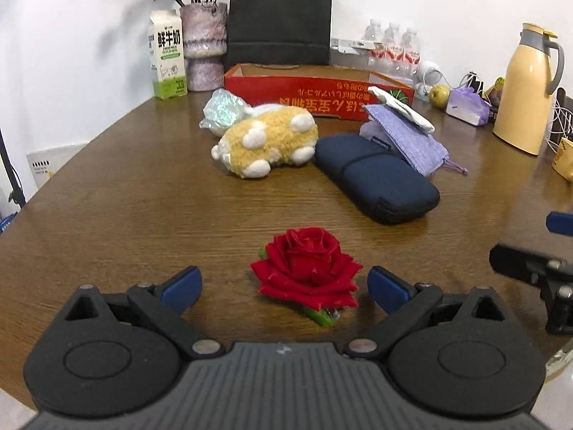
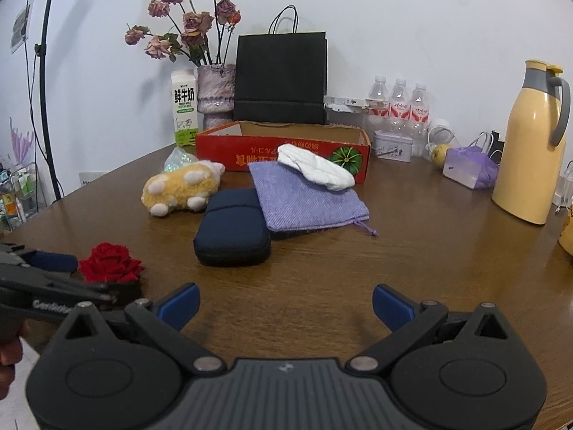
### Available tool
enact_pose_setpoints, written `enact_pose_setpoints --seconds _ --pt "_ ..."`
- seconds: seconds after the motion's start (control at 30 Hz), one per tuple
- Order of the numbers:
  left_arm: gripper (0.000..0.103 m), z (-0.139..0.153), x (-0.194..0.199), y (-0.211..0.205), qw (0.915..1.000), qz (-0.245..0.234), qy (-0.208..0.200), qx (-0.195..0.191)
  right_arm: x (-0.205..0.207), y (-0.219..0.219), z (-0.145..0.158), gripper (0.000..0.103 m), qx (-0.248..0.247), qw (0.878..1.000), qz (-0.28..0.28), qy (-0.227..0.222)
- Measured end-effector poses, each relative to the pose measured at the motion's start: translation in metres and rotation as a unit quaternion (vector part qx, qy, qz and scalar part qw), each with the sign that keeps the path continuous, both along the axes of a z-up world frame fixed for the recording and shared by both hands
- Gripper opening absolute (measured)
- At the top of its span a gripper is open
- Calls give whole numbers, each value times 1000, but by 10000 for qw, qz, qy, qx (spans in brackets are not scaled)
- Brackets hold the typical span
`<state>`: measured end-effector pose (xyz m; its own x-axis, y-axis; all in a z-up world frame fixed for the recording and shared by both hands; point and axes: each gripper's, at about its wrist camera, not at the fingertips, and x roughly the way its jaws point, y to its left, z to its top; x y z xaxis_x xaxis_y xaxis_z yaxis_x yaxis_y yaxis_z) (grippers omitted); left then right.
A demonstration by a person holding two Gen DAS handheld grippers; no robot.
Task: Organize objects
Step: 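Close the left gripper on the red rose while the right tool approaches the navy case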
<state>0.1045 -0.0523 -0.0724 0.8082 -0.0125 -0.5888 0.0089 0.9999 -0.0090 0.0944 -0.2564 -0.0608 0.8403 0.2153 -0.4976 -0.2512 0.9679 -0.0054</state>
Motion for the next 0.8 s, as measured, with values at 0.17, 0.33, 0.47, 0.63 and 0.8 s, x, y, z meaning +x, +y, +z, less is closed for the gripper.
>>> enact_pose_setpoints --seconds 0.17,0.33,0.47,0.63,0.8 --pt "54 1 -2 -6 9996 -109 -242 127 4 0 -6 103 23 10000 -38 77" --pt "44 2 -2 -2 9993 -155 -327 16 5 -1 -9 103 21 9999 -52 116" --pt "42 3 -3 2 9991 -168 -394 -16 7 1 -12 103 -6 9999 -34 154" --pt "42 7 -3 12 9988 -89 -491 -16 13 10 -14 103 -126 9997 61 185" --pt "42 14 -1 28 9977 24 -679 -3 21 19 -11 103 -230 9995 187 146"
